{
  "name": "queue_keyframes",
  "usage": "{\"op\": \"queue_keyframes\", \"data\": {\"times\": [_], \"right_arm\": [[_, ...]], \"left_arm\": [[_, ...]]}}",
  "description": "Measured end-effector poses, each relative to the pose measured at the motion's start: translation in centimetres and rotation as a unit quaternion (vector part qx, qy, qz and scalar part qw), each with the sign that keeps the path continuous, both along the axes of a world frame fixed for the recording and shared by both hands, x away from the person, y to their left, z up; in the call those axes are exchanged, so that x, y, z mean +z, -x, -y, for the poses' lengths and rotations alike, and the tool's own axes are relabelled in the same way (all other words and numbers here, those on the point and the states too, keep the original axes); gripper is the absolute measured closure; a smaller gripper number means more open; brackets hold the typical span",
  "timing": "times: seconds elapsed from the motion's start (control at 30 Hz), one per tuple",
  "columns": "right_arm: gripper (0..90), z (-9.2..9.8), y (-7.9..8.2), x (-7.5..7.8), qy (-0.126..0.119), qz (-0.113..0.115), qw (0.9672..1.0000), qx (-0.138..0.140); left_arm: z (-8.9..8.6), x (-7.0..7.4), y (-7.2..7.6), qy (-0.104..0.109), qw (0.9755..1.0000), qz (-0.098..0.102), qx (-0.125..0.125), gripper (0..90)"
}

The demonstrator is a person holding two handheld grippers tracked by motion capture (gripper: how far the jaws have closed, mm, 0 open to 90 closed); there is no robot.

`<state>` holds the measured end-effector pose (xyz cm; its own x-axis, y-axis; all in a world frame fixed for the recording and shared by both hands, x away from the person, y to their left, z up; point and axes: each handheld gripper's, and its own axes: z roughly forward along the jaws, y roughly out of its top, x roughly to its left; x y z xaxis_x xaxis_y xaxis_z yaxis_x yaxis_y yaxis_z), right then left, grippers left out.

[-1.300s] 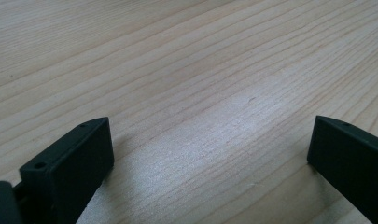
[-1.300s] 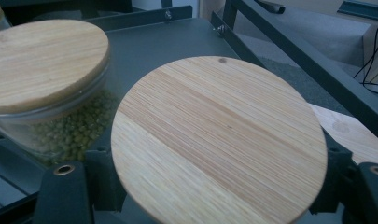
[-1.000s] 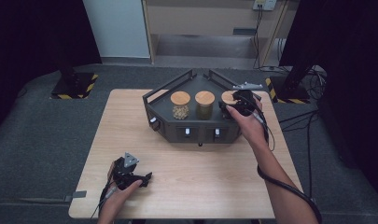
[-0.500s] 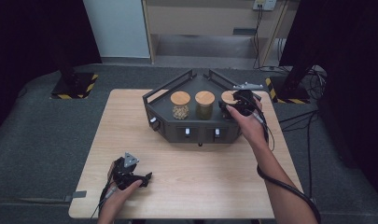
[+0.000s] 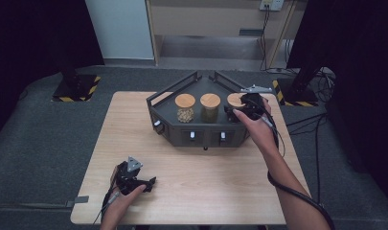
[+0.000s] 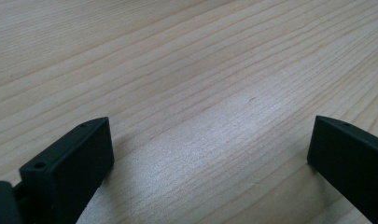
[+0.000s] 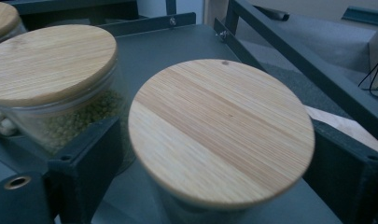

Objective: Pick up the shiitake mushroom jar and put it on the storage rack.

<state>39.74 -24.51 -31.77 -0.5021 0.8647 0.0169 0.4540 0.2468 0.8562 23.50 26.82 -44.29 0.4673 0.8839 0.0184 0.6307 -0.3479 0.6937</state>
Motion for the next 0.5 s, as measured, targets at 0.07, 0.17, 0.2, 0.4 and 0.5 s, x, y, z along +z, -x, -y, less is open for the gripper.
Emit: {"op": "queue_keyframes", "data": {"times": [0.07, 0.17, 0.2, 0.4, 0.5], "right_arm": [[7.7, 0.3, 0.5, 0.1, -0.003, 0.005, 1.0, -0.001], [6.0, 0.9, 1.3, 0.1, -0.014, 0.012, 0.9998, -0.003], [5.6, 1.2, 1.7, 0.2, -0.014, 0.015, 0.9998, -0.002], [5.0, 1.8, 2.6, 0.5, -0.016, 0.02, 0.9997, 0.005], [3.7, 1.9, 3.2, 0.6, -0.015, 0.025, 0.9995, 0.009]], "left_arm": [[0.0, 0.0, 0.0, 0.0, 1.0, 0.0, -0.001, 0.0], [0.0, 0.0, 0.0, 0.0, 1.0, 0.0, -0.001, 0.0], [0.0, 0.0, 0.0, 0.0, 1.0, 0.0, -0.001, 0.0], [0.0, 0.0, 0.0, 0.0, 1.0, 0.0, -0.001, 0.0], [0.0, 0.0, 0.0, 0.0, 1.0, 0.0, -0.001, 0.0]]}}
